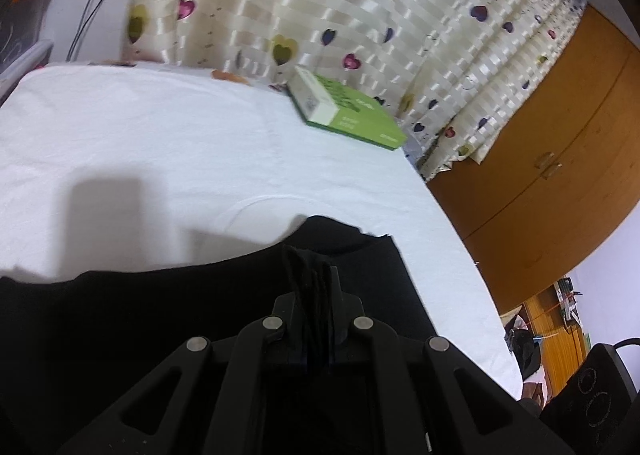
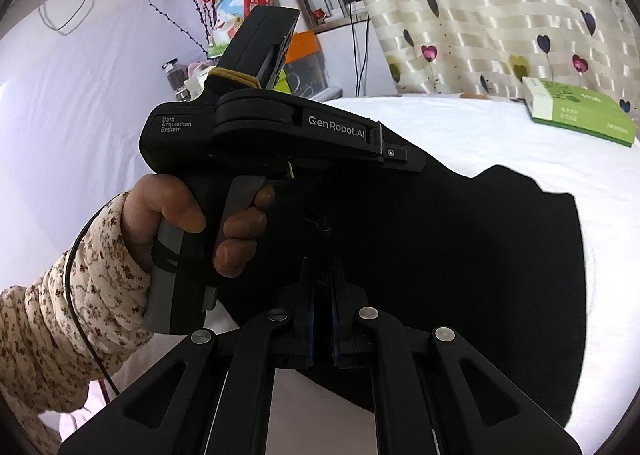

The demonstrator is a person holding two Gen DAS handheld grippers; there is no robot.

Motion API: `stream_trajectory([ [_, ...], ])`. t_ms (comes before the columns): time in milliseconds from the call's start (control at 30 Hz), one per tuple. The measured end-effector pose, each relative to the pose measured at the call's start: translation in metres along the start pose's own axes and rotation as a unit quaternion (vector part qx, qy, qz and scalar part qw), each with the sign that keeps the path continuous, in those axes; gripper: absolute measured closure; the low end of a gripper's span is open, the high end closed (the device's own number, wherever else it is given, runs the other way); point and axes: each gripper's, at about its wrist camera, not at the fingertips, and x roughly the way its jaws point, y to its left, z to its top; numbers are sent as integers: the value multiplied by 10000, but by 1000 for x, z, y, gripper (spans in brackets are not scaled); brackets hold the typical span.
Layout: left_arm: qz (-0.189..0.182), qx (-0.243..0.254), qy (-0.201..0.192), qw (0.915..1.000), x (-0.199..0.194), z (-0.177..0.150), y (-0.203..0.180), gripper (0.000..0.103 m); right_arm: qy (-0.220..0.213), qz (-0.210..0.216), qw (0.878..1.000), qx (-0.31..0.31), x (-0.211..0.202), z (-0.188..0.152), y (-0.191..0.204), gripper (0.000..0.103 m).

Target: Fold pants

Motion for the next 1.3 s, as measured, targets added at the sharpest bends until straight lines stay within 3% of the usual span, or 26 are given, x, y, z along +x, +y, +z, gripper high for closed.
stream_trajectory([
  [333,72,-146,-151,9998,-15,-1,22,96,78,88,9999,-93,24,7,16,97],
  [667,477,-636,163,9967,-1,-17,64,90,631,284,9972,280,50,-4,10,93],
  [767,587,-620,150,9962,-4,-18,65,87,643,339,9971,213,51,-3,11,86],
  [900,864,-514,93,9949,-12,-16,63,82,641,499,9964,240,45,-4,11,68],
  [1133,1327,-350,-373,9898,-47,-15,52,64,197,312,9979,534,-1,2,-23,64],
  [1200,1454,-291,-563,9873,-57,-15,43,61,20,-13,9980,626,-17,2,-41,64],
  [1300,1337,-163,-640,9888,-61,-17,27,59,-107,-464,9941,977,-35,-2,-74,64],
])
